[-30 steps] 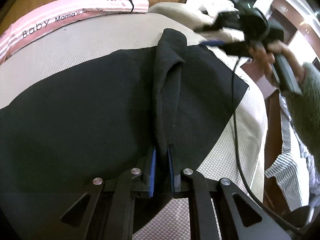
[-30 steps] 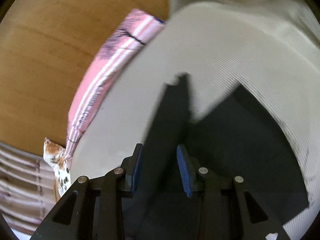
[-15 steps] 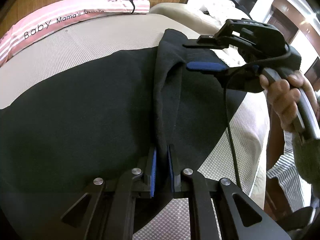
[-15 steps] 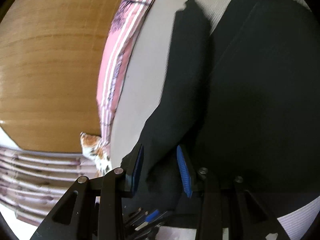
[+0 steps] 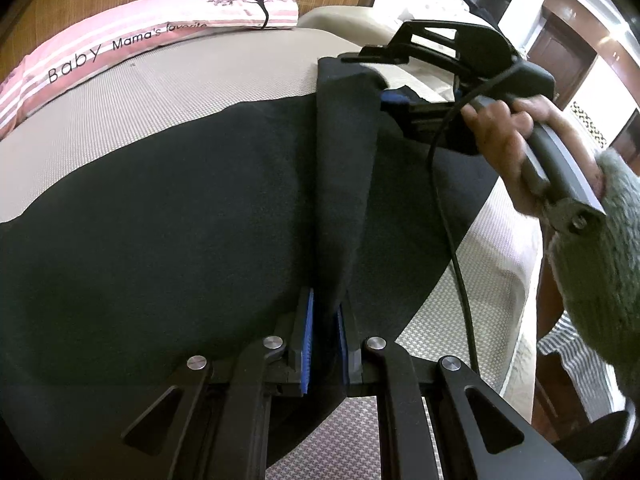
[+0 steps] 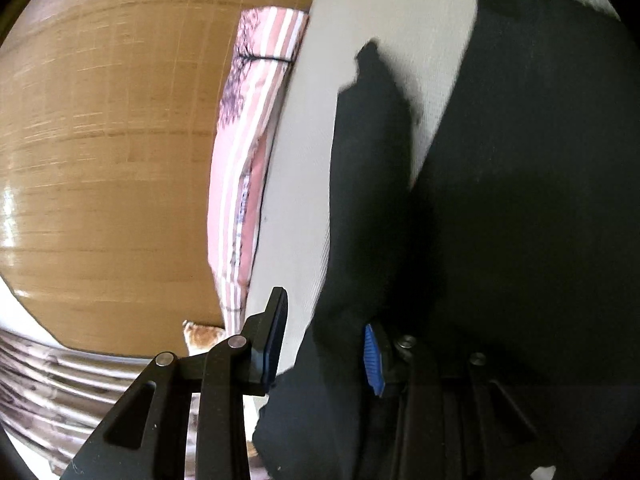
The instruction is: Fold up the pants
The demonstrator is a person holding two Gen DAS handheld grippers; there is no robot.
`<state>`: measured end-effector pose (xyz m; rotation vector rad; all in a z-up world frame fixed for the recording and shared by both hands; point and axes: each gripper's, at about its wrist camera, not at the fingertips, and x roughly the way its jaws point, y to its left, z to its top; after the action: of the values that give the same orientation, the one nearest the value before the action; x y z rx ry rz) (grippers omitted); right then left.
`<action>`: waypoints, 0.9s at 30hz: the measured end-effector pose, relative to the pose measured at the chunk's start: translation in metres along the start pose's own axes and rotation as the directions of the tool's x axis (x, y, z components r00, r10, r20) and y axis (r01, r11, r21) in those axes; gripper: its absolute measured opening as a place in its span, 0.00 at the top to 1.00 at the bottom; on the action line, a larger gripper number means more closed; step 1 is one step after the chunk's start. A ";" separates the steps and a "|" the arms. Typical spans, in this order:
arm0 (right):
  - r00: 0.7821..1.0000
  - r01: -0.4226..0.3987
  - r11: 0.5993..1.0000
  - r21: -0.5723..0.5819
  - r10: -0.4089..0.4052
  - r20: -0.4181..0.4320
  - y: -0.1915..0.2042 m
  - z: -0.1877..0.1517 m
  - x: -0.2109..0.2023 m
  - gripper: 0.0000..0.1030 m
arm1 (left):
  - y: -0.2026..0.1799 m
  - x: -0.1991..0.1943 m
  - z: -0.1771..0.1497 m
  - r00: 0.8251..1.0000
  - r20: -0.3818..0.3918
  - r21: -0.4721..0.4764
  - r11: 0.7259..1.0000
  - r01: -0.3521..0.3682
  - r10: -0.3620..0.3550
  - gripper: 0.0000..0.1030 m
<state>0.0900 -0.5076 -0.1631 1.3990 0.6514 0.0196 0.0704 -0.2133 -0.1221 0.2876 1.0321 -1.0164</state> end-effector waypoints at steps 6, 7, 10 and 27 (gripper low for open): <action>0.995 0.025 1.000 -0.018 -0.023 0.098 0.004 0.024 -0.021 0.72 | -0.001 -0.001 0.001 1.000 0.000 0.000 1.000 -0.001 0.001 0.89; 0.995 0.039 0.999 -0.021 -0.036 0.097 0.004 0.026 -0.022 0.77 | -0.002 -0.001 0.001 1.000 0.000 0.000 1.000 -0.001 0.001 0.89; 0.993 0.059 0.998 -0.014 -0.058 0.101 0.003 0.038 -0.023 0.79 | -0.002 -0.002 0.000 1.000 0.000 -0.003 1.000 -0.001 0.001 0.89; 0.971 0.180 0.975 -0.129 -0.155 0.182 0.014 0.057 -0.053 0.95 | -0.007 0.000 0.002 0.999 -0.005 0.013 0.999 -0.034 0.034 0.89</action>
<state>0.0758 -0.5767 -0.1266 1.1874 0.6109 -0.1824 0.0662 -0.2180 -0.1195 0.3169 1.0225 -0.9925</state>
